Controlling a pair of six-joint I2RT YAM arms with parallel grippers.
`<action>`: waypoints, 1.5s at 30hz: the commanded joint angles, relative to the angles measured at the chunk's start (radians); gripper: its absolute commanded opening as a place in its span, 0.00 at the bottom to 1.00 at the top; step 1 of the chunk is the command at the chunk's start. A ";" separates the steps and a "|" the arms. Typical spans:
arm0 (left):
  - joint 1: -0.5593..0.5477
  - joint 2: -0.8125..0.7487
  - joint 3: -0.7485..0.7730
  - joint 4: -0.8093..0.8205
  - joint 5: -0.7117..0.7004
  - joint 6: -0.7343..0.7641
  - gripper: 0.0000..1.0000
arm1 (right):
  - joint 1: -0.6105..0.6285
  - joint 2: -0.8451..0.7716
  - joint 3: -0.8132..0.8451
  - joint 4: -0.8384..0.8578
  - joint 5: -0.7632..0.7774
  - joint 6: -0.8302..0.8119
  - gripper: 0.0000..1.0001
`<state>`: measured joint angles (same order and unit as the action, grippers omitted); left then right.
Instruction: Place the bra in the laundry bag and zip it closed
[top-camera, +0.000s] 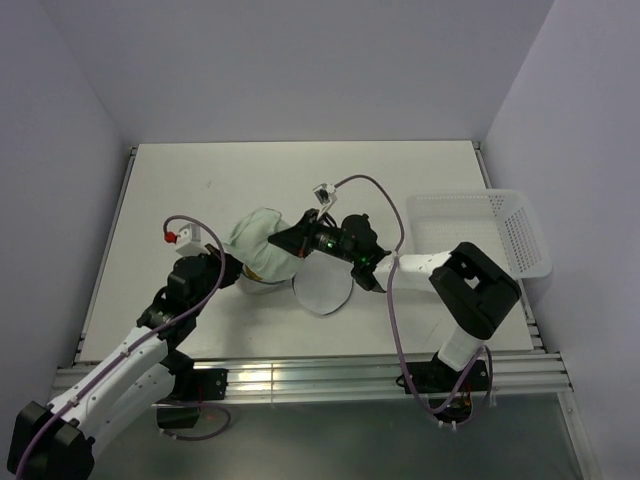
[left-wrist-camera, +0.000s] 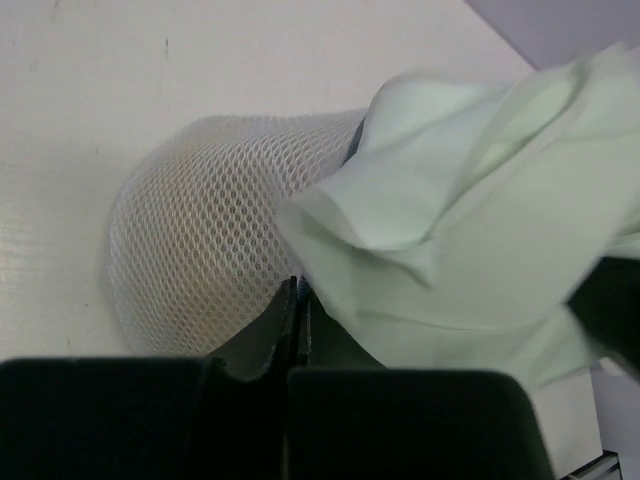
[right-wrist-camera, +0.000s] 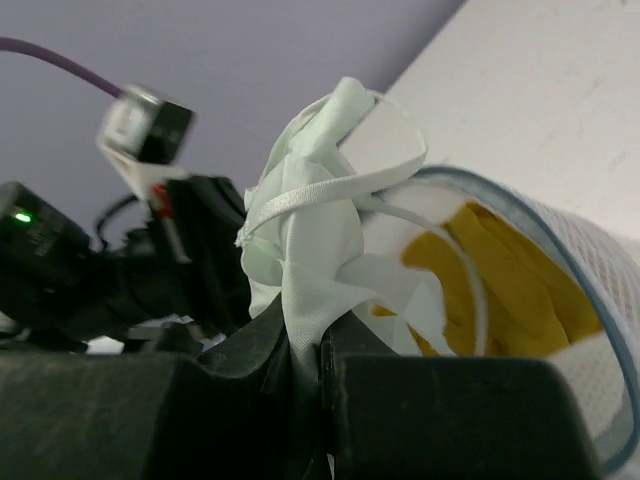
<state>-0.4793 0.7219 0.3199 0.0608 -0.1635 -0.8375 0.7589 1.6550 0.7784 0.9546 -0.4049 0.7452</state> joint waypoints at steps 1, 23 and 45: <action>0.001 -0.064 0.001 0.028 -0.036 -0.011 0.00 | 0.005 -0.021 -0.076 0.220 0.075 0.022 0.00; -0.001 -0.055 0.073 0.008 -0.073 0.066 0.00 | 0.083 -0.070 -0.076 -0.256 0.179 -0.267 0.00; -0.018 0.025 0.044 0.192 0.285 0.097 0.00 | 0.227 0.129 0.266 -0.485 0.449 -0.118 0.00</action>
<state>-0.4816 0.7929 0.3626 0.1265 0.0154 -0.7406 0.9463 1.7004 0.9752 0.4625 -0.0093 0.5587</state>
